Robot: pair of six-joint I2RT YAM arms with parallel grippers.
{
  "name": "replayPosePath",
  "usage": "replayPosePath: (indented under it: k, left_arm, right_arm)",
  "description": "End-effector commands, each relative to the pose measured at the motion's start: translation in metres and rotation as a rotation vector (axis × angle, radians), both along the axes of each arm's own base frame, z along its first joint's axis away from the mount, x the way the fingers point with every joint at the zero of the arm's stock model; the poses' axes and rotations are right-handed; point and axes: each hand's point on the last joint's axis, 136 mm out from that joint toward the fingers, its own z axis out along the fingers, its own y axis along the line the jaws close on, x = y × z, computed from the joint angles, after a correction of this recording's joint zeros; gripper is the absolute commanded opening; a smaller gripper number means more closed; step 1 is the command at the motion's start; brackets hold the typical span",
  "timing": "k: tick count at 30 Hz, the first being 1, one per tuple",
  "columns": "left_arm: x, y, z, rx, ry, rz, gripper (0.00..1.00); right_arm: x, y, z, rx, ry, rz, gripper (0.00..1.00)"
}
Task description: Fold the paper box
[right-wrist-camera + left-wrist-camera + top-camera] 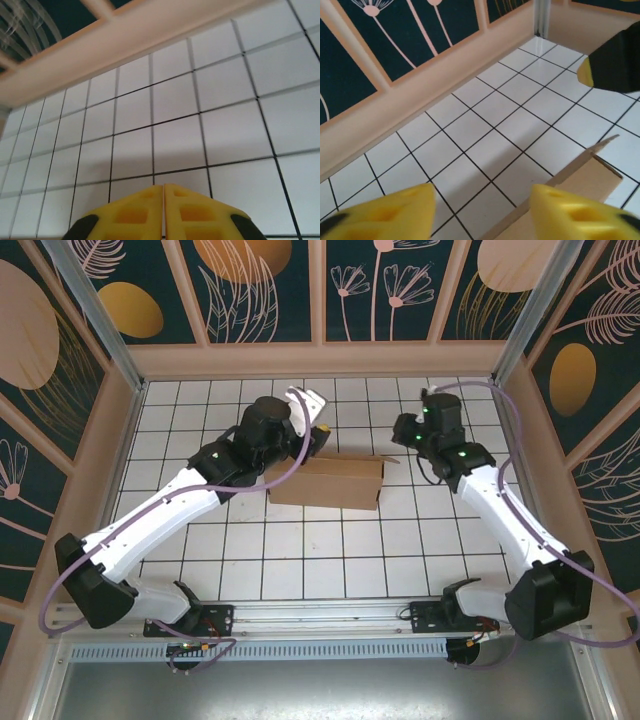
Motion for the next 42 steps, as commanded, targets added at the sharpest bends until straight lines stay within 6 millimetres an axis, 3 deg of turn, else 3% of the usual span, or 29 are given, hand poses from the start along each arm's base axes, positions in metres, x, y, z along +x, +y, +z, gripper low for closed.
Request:
replayPosePath:
  k: [1,5,6,12,15,21,28,36,42]
  left_arm:
    - [0.013,0.006,-0.011,-0.2,0.131,0.131,0.33]
    - [0.019,0.02,-0.014,-0.337,0.192,0.181,0.03]
    - [0.02,0.023,-0.014,-0.37,0.205,0.19,0.0]
    - [0.024,0.041,-0.012,-0.418,0.193,0.275,0.0]
    - [0.028,0.052,-0.008,-0.44,0.178,0.315,0.0]
    - [0.028,0.054,-0.011,-0.466,0.206,0.321,0.0]
    - [0.028,0.05,-0.023,-0.5,0.257,0.31,0.0]
    - [0.027,0.038,-0.042,-0.548,0.337,0.292,0.0]
    - [0.027,0.021,-0.074,-0.614,0.449,0.27,0.0]
  right_arm:
    - [-0.003,0.012,0.009,-0.198,-0.031,0.005,0.0]
    - [-0.009,0.054,0.005,-0.334,-0.04,0.061,0.0]
    - [-0.01,0.061,0.004,-0.357,-0.046,0.066,0.0]
    - [-0.016,0.09,0.001,-0.373,-0.062,0.097,0.0]
    - [-0.017,0.098,0.002,-0.392,-0.065,0.094,0.0]
    - [-0.021,0.103,-0.009,-0.417,-0.054,0.09,0.0]
    - [-0.03,0.096,-0.048,-0.457,-0.01,0.082,0.0]
    - [-0.059,0.097,-0.098,-0.511,0.031,0.097,0.0]
    - [-0.063,0.092,-0.119,-0.539,0.057,0.074,0.0]
